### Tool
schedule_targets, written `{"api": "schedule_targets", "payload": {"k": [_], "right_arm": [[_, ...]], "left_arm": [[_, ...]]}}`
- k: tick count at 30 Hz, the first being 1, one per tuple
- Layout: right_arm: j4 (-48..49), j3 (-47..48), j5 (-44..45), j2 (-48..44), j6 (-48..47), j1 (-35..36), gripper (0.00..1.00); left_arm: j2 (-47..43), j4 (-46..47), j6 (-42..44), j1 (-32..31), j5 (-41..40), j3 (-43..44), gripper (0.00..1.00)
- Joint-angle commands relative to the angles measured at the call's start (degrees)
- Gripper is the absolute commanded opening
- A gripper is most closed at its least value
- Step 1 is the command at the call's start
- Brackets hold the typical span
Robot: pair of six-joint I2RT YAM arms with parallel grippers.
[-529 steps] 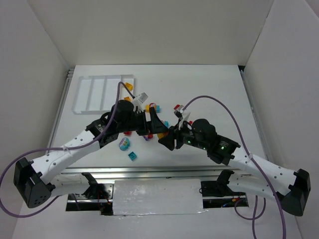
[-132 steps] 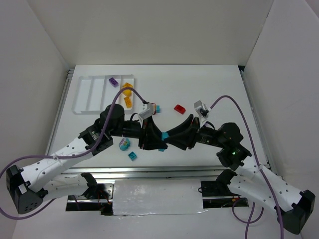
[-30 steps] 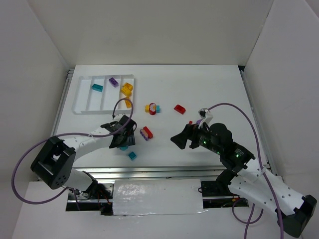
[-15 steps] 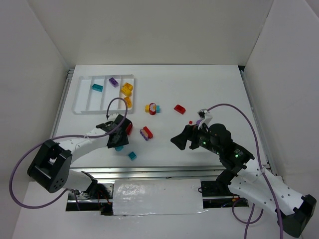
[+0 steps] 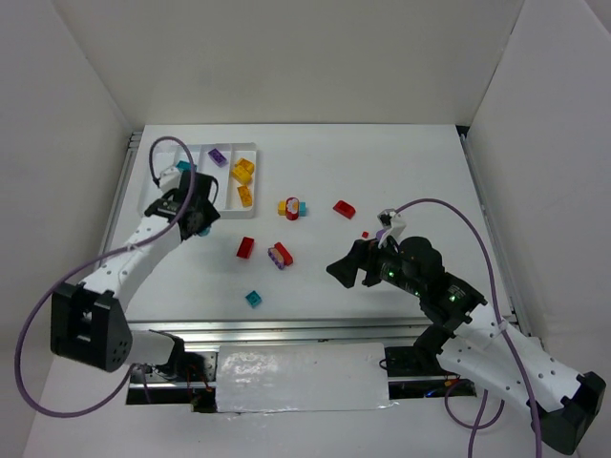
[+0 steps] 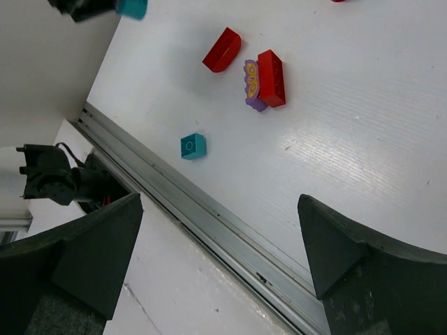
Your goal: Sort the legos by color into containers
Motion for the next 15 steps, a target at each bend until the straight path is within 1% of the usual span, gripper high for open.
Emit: {"api": "schedule_targets", "payload": {"k": [1, 2, 3, 4, 5, 6, 8, 9, 10, 11, 12, 14, 15], "right_arm": [[1.5, -0.2, -0.6, 0.2, -1.2, 0.3, 1.0], [1.5, -0.2, -0.7, 0.2, -1.3, 0.3, 1.0], [1.4, -0.1, -0.6, 0.0, -1.5, 0.3, 0.99], [1.1, -0.2, -0.6, -0.1, -1.8, 0.4, 1.0], [0.8, 0.1, -0.6, -0.2, -1.9, 0.3, 1.0], [-0.3, 0.4, -0.6, -0.3, -2.1, 0.3, 1.0], [-1.1, 0.8, -1.0, -0.5, -2.7, 0.2, 1.0], [-1.3, 0.8, -1.1, -1.0, -2.8, 0.2, 1.0], [-1.3, 0.8, -1.3, -1.1, -2.9, 0.2, 1.0], [-1.2, 0.8, -1.4, -1.3, -3.0, 0.1, 1.0], [-1.3, 0.8, -1.5, -1.3, -3.2, 0.2, 1.0], [-1.7, 1.5, -1.3, -1.1, -3.5, 0.0, 1.0], [-2.3, 2.1, -1.3, -0.6, -3.6, 0.1, 1.0]], "left_arm": [[7.6, 2.0, 0.4, 8.4, -1.7, 8.1, 0.0], [9.7, 2.7, 1.0, 9.8, -1.1, 10.1, 0.0], [14.4, 3.1, 1.3, 11.0, 0.2, 14.9, 0.0], [16.9, 3.7, 2.9, 13.1, 1.0, 17.7, 0.0], [19.8, 3.1, 3.4, 14.0, 1.2, 24.3, 0.0], [26.1, 1.8, 3.5, 14.9, 1.6, 28.3, 0.0], [32.3, -2.1, 4.3, 16.8, 2.1, 35.5, 0.0], [38.1, -3.0, 4.8, 17.7, 2.7, 41.9, 0.0], [40.6, -4.2, 5.5, 19.3, 4.4, 44.5, 0.0], [43.1, -4.8, 5.6, 19.8, 5.2, 49.0, 0.0], [46.8, -4.7, 5.9, 20.1, 5.9, 50.4, 0.0], [49.6, -5.0, 5.2, 20.6, 6.8, 52.9, 0.0], [51.0, -4.1, 5.2, 20.9, 7.2, 52.9, 0.02]]}}
